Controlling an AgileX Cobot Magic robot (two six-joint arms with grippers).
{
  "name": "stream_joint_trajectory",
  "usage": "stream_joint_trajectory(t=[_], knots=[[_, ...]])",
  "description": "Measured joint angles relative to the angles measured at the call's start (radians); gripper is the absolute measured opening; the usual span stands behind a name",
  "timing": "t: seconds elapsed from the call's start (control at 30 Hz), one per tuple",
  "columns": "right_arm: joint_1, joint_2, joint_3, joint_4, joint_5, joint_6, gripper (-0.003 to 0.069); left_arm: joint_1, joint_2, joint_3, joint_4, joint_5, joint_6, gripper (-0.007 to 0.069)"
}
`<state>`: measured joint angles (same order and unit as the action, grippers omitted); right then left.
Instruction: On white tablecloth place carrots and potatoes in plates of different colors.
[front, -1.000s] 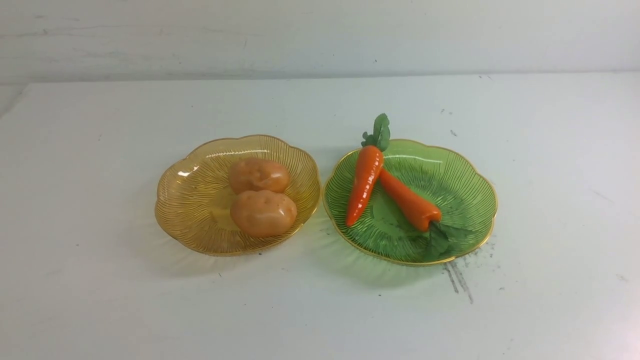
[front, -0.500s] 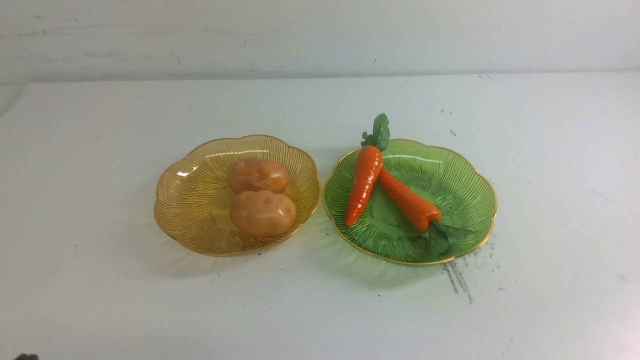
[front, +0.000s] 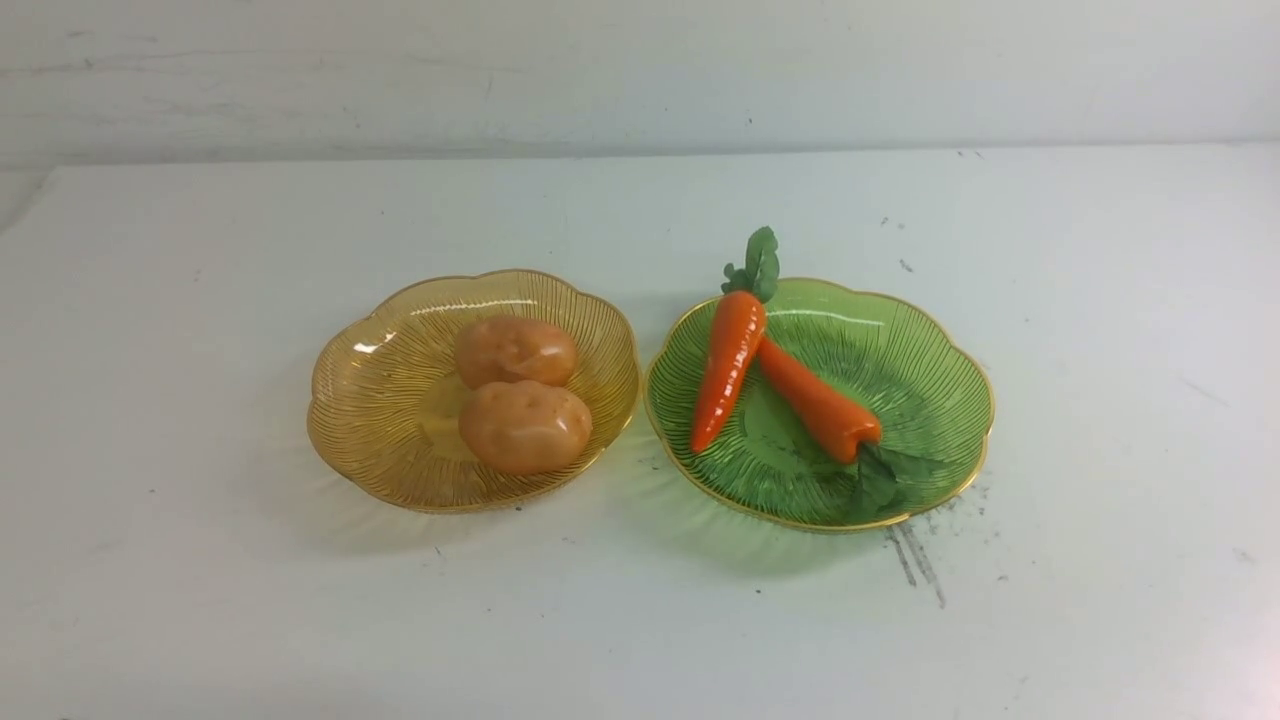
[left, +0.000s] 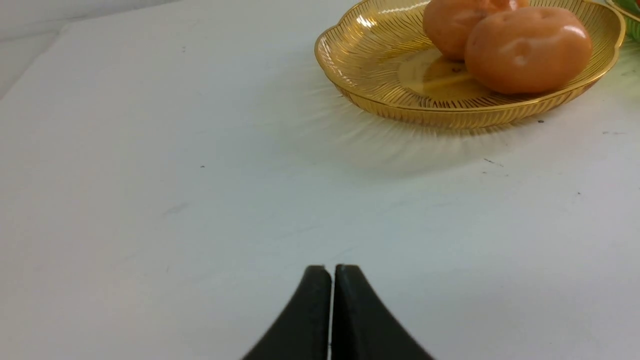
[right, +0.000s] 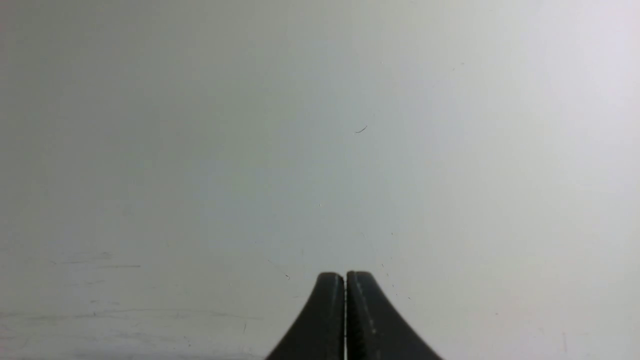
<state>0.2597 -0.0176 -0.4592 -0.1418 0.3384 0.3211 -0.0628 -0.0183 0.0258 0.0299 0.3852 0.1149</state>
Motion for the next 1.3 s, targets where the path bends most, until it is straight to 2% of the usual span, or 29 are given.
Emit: stream_joint_trajectory(t=[0.8,1.07,1.2,1.3], knots=[[-0.008,0.0,0.015,-0.024,-0.007,-0.023,-0.0003,0.0,0.0,0.0,0.0,0.0,0.003,-0.0003],[-0.236,0.0,0.287,-0.082,-0.03,-0.047,-0.0003,0.0,0.0,0.0,-0.001,0.0,0.003,-0.0003],[-0.274,0.0,0.446,-0.11,-0.026,-0.084,-0.0003,0.0,0.0,0.0,-0.001,0.0,0.003,-0.0003],[-0.277,0.001,0.486,-0.107,0.027,-0.086,-0.0003,0.0,0.0,0.0,-0.001,0.0,0.003,-0.0003]])
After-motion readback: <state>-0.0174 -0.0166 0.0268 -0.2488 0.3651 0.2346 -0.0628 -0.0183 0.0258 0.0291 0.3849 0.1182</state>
